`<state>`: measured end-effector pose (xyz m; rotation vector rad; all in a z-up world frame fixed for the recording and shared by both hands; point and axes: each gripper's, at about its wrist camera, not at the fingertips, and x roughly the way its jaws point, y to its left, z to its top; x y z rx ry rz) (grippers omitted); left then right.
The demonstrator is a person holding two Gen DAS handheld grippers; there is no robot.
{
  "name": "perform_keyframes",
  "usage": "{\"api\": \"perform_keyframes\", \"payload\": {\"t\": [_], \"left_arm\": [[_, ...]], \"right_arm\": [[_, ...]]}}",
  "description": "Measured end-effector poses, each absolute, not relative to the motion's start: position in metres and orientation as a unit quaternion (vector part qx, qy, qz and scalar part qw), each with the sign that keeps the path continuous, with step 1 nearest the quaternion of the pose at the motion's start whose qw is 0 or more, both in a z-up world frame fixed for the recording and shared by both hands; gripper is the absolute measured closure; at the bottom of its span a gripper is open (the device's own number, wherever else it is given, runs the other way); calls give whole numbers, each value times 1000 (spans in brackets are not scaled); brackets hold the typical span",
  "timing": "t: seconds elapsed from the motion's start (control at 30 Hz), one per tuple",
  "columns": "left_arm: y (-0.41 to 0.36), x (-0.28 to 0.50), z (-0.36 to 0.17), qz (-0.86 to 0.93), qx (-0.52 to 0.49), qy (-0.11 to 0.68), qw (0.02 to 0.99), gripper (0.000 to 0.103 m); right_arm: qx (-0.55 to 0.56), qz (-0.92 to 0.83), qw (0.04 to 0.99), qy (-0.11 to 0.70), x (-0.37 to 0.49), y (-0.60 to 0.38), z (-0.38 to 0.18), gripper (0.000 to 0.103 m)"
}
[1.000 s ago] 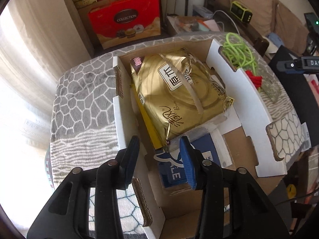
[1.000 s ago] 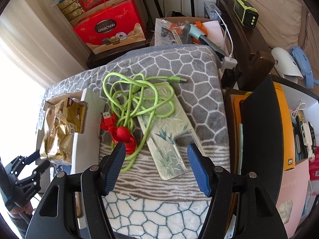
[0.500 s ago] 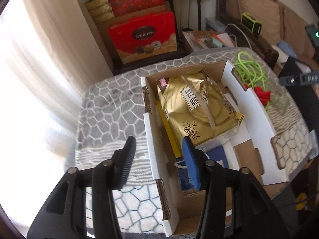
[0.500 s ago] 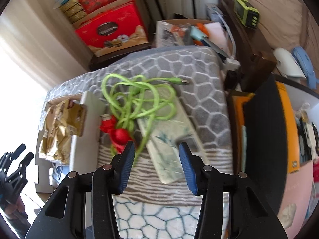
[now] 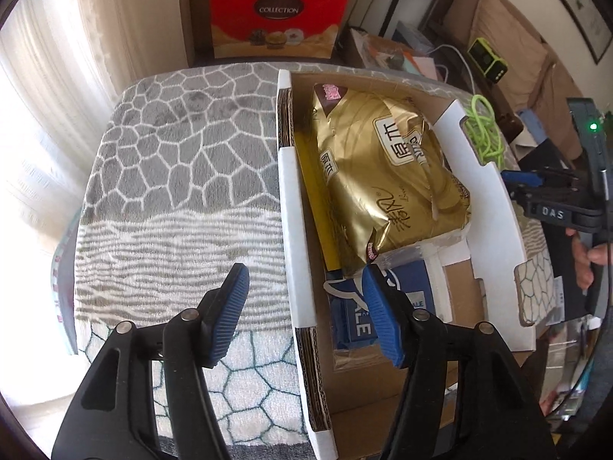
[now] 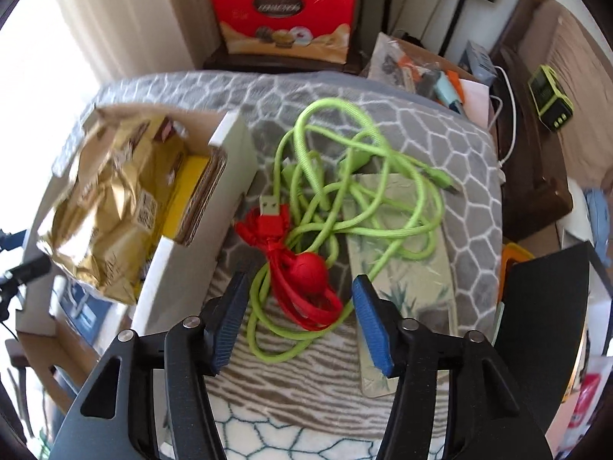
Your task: Organize objects
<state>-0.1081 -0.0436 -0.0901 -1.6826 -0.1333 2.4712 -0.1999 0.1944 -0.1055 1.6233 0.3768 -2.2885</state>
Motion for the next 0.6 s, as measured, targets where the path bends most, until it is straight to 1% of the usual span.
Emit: {"api": "perform_keyframes", "payload": {"t": [0.1, 0.17, 0.2, 0.23, 0.27, 0.3, 0.37, 0.43, 0.6], "left_arm": [[-38, -106, -92, 822, -563, -26, 81, 45], [-34, -104, -94, 823, -561, -15, 82, 46], [-31, -103, -95, 823, -562, -9, 80, 48], [-30, -103, -96, 824, -562, -4, 79, 57], [-28, -103, -98, 823, -563, 0, 79, 63], [-27, -103, -100, 820, -567, 0, 82, 73], [-25, -102, -102, 821, -566, 5, 77, 75], [-24, -101, -104, 823, -564, 13, 72, 79], [-31, -103, -108, 818, -571, -5, 76, 81]], "right_arm": [[562, -802, 157, 128, -198, 196, -103, 75], [559, -805, 162, 114, -196, 199, -96, 81], [557, -808, 163, 101, -195, 202, -91, 81], [554, -811, 165, 90, -193, 205, -84, 83], [550, -814, 169, 81, -192, 206, -78, 84], [546, -817, 173, 71, -191, 208, -72, 85], [540, -822, 177, 50, -188, 212, -60, 90], [533, -827, 178, 26, -187, 216, -47, 92], [507, -843, 176, -18, -184, 219, -14, 94]]}}
